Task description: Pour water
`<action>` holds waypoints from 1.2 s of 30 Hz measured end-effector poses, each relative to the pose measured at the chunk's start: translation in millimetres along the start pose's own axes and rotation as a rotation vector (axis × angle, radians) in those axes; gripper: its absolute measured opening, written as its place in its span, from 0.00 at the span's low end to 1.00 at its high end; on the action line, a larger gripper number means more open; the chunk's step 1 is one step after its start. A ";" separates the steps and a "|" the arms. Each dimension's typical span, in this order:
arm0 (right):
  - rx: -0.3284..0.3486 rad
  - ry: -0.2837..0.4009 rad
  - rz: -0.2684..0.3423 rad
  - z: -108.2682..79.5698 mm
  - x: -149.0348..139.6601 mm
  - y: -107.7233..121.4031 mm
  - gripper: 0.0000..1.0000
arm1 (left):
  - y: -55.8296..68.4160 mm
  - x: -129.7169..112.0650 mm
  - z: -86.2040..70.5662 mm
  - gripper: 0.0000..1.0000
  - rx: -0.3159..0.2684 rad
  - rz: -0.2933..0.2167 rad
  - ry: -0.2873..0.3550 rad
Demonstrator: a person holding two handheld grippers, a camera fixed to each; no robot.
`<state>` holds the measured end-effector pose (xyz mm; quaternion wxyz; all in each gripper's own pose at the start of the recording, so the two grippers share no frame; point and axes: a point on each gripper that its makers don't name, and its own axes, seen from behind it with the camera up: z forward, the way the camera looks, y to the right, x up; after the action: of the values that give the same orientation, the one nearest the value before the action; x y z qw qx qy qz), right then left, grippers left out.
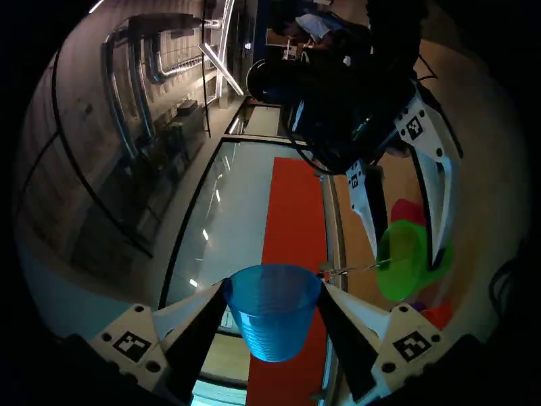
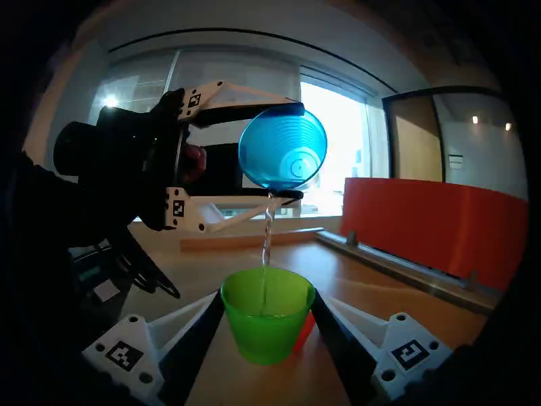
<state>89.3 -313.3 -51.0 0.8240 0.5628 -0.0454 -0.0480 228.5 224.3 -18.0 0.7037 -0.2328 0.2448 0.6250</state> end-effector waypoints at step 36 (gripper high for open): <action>-0.005 0.003 -0.004 -2.6 1.7 2.8 0.92 | 3.6 13.1 -7.2 0.89 0.011 0.111 0.001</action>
<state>91.4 -310.1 -49.3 0.8254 0.5608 -0.0430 -0.0487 225.9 230.2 -32.0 0.6688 -0.2155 0.2613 0.6618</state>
